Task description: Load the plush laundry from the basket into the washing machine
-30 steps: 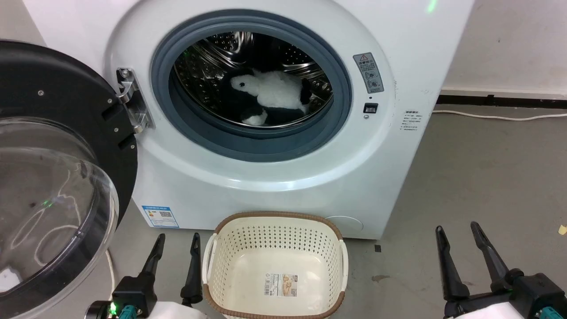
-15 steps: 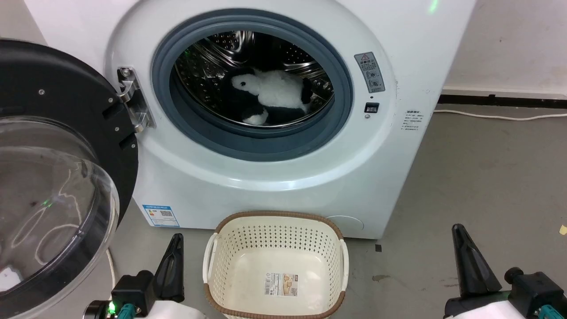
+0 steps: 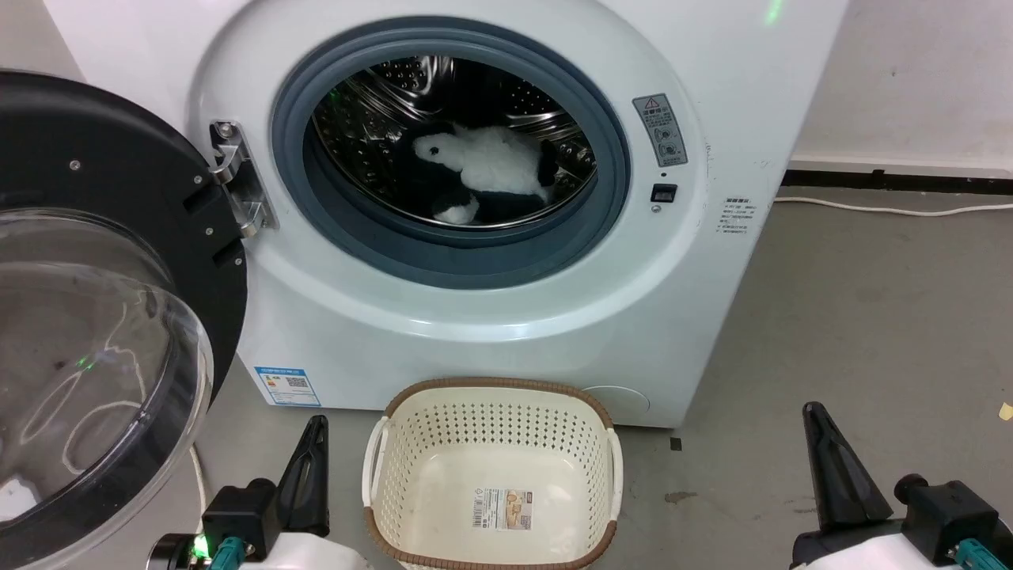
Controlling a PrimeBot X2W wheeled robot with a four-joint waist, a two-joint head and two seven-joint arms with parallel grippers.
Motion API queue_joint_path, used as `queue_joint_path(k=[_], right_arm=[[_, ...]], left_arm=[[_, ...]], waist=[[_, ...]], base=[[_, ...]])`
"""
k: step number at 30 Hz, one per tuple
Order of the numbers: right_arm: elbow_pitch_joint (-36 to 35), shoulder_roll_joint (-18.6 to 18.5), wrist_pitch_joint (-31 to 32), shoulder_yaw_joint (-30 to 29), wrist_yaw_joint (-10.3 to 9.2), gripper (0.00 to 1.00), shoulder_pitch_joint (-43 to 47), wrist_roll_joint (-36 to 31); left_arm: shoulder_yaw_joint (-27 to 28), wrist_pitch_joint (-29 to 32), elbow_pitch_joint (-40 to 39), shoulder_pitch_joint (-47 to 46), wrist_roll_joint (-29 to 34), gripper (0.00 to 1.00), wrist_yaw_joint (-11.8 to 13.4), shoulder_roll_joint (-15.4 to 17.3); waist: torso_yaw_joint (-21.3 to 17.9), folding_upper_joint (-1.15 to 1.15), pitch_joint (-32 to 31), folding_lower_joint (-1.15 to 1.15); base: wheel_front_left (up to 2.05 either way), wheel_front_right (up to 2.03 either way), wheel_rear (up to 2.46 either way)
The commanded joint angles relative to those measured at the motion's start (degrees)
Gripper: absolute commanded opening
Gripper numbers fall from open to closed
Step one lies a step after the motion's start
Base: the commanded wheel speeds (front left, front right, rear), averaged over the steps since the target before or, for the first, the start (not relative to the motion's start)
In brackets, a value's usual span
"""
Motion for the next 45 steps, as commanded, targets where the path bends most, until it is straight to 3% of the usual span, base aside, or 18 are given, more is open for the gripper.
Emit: queue_joint_path(k=[1,45], right_arm=[[-0.05,-0.01,0.27,0.06,-0.01,0.0,-0.66,-0.47],[-0.16,-0.03,5.69,0.22,-0.03,0.0,-2.28,-3.23]], left_arm=[[0.28,0.39,-0.46,-0.21,0.62,0.0,0.03,-0.21],[2.2,5.77,-3.37,-0.64,4.93,0.0,0.09,-1.28]], waist=[[-0.01,0.0,-0.01,0.0],[-0.5,0.0,-0.29,-0.01]], base=[[0.0,0.0,0.0],[0.0,0.0,0.0]])
